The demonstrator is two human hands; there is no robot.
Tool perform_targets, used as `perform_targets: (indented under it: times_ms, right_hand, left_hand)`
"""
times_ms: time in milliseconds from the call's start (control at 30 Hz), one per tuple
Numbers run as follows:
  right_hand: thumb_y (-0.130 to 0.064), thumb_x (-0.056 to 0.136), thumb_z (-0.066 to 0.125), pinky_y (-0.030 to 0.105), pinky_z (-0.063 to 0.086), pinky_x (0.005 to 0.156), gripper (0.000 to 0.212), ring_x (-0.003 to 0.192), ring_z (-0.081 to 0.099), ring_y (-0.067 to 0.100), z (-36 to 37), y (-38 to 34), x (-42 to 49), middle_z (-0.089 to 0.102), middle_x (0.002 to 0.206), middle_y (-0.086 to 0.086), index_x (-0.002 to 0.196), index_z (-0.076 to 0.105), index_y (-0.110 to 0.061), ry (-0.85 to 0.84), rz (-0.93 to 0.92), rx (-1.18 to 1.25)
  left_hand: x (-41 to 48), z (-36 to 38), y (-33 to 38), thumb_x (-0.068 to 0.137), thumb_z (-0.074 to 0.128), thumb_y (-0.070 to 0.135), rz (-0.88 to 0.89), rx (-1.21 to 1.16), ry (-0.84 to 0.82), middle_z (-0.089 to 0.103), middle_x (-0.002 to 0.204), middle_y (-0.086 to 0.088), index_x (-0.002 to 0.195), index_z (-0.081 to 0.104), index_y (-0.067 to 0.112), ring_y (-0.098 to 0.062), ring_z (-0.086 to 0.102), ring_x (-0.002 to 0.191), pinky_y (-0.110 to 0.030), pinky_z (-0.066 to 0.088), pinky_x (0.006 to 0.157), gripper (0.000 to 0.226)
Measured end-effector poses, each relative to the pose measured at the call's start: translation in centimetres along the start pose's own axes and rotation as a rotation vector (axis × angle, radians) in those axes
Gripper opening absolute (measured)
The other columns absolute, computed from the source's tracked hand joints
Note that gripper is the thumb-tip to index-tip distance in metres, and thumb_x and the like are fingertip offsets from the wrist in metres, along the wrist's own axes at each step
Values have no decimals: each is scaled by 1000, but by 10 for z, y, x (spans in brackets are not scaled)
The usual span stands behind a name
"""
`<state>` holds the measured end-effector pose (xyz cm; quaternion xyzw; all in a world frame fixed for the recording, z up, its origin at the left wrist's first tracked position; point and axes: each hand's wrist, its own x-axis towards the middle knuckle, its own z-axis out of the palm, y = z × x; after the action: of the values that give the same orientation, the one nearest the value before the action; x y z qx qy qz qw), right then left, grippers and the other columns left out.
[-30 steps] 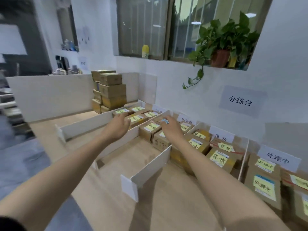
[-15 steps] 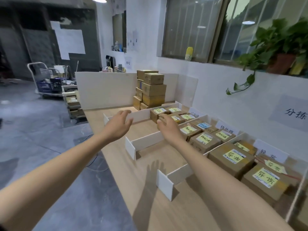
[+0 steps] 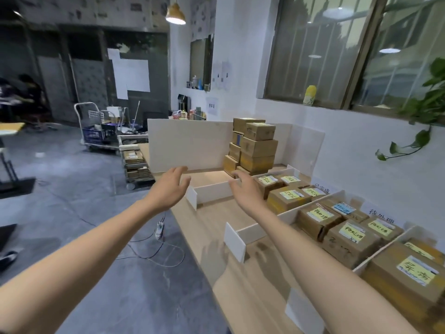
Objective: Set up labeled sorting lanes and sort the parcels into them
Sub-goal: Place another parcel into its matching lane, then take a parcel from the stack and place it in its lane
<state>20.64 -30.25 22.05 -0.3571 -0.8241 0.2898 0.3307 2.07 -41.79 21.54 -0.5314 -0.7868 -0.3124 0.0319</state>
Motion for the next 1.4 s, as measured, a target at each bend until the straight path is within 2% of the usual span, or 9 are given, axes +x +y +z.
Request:
perform_targets:
  times_ms: [133, 267, 467, 567, 733, 900, 1067, 1300, 1400]
  right_hand:
    - [-26, 98, 42, 31, 41, 95, 35, 121, 49, 19, 41, -19, 28, 53, 134, 1, 131, 52, -19, -2, 1, 44]
    - [-26, 98, 41, 26, 35, 87, 35, 117, 48, 16, 72, -31, 47, 53, 134, 0, 130, 52, -19, -8, -2, 44]
    - [-25, 98, 41, 29, 37, 94, 37, 122, 48, 20, 104, -35, 83, 52, 137, 3, 132, 52, -16, -7, -3, 36]
    - [-25, 99, 41, 28, 37, 92, 35, 120, 49, 19, 118, -33, 106, 53, 134, 2, 131, 52, -16, -7, 8, 63]
    - [-27, 100, 41, 24, 35, 92, 36, 123, 47, 17, 156, -28, 161, 52, 136, 1, 132, 51, -17, -14, -8, 93]
    - [-24, 97, 41, 30, 38, 94, 38, 121, 48, 20, 185, -23, 232, 53, 134, 3, 132, 53, -15, -7, -21, 98]
    - [-25, 97, 40, 25, 36, 88, 37, 118, 48, 18, 207, -10, 298, 54, 132, 2, 130, 53, -16, 4, -5, 118]
    - [-25, 96, 40, 33, 38, 101, 37, 123, 46, 21, 226, 0, 349, 52, 134, 2, 131, 52, -16, 3, 38, 94]
    - [-24, 97, 40, 33, 37, 101, 37, 124, 45, 20, 228, 0, 363, 52, 134, 2, 132, 52, -16, 6, 49, 82]
  left_hand:
    - [16, -12, -41, 100, 37, 33, 0, 11, 3, 45, 142, -11, 140, 40, 9, -26, 41, 131, -38, 35, 106, 46]
    - [30, -18, -70, 100, 37, 33, -1, -5, 4, 46, 141, -10, 139, 41, 8, -25, 41, 131, -39, 36, 105, 46]
    - [60, -13, -101, 100, 36, 34, -4, -29, -3, 44, 143, -9, 141, 39, 9, -23, 41, 131, -38, 36, 106, 47]
    - [78, -9, -116, 101, 36, 34, 1, -32, -6, 43, 144, -8, 141, 38, 10, -23, 41, 131, -38, 37, 106, 48]
    - [126, -4, -148, 101, 35, 35, 6, -23, -5, 41, 145, -7, 141, 37, 10, -22, 42, 130, -38, 37, 105, 47]
    - [190, 5, -184, 101, 35, 36, 10, -2, -27, 40, 146, -7, 142, 36, 11, -21, 38, 134, -37, 33, 107, 48]
    - [252, 15, -214, 101, 36, 36, 0, 0, -35, 40, 146, -6, 142, 36, 12, -20, 38, 134, -37, 34, 107, 48]
    - [305, 35, -244, 101, 37, 34, 4, -17, -56, 40, 146, -6, 142, 37, 12, -21, 37, 134, -36, 31, 108, 46]
    - [324, 41, -255, 101, 37, 34, 13, -41, -72, 39, 146, -7, 142, 37, 12, -21, 36, 135, -35, 30, 108, 46]
